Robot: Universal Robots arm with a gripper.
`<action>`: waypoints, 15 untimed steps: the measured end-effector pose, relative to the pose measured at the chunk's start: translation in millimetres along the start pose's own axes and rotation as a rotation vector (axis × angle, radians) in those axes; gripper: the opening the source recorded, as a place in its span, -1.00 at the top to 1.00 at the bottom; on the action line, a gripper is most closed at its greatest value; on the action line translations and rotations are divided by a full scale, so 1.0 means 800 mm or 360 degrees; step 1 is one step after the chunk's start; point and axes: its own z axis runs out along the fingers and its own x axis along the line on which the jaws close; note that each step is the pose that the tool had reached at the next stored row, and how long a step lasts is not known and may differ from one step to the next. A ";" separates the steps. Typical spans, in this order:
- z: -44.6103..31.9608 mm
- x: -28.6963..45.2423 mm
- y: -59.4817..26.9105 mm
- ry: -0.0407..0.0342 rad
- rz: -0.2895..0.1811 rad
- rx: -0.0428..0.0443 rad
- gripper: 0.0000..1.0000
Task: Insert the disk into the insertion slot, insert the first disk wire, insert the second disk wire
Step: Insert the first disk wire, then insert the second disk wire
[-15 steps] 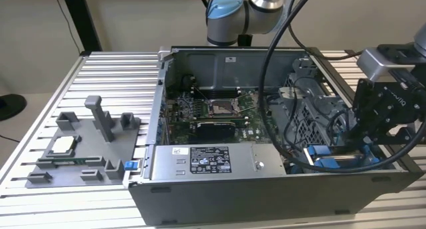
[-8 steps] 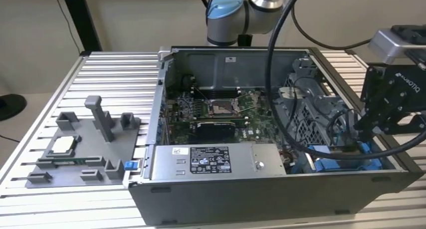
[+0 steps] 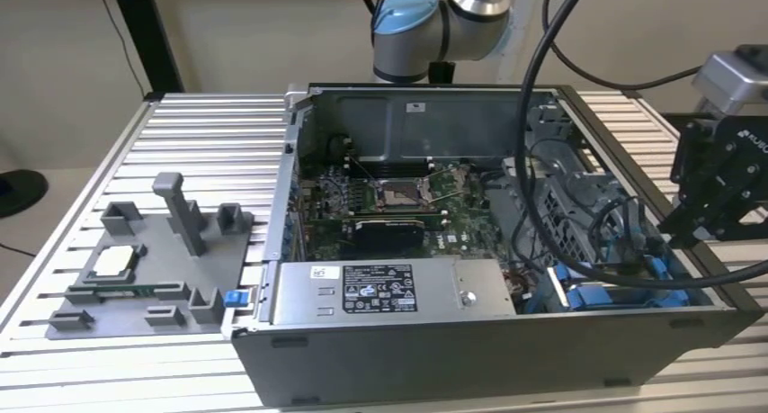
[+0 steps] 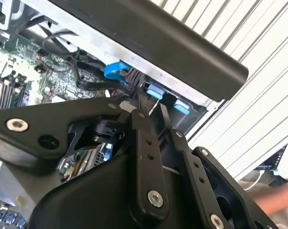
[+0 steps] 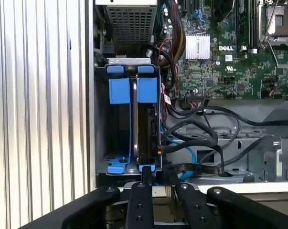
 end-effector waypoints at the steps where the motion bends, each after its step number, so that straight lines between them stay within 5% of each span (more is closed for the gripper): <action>1: -0.0001 -0.0001 -0.001 0.0000 0.0000 0.0000 1.00; 9: 0.0000 0.0000 -0.001 0.0000 0.0000 0.0000 1.00; 10: -0.0001 -0.0001 -0.001 0.0000 0.0000 0.0000 -1.00; 13: 0.0014 -0.0008 -0.006 0.0002 0.0000 -0.0007 -1.00; 15: 0.0028 -0.0010 -0.010 0.0002 0.0001 -0.0025 -1.00</action>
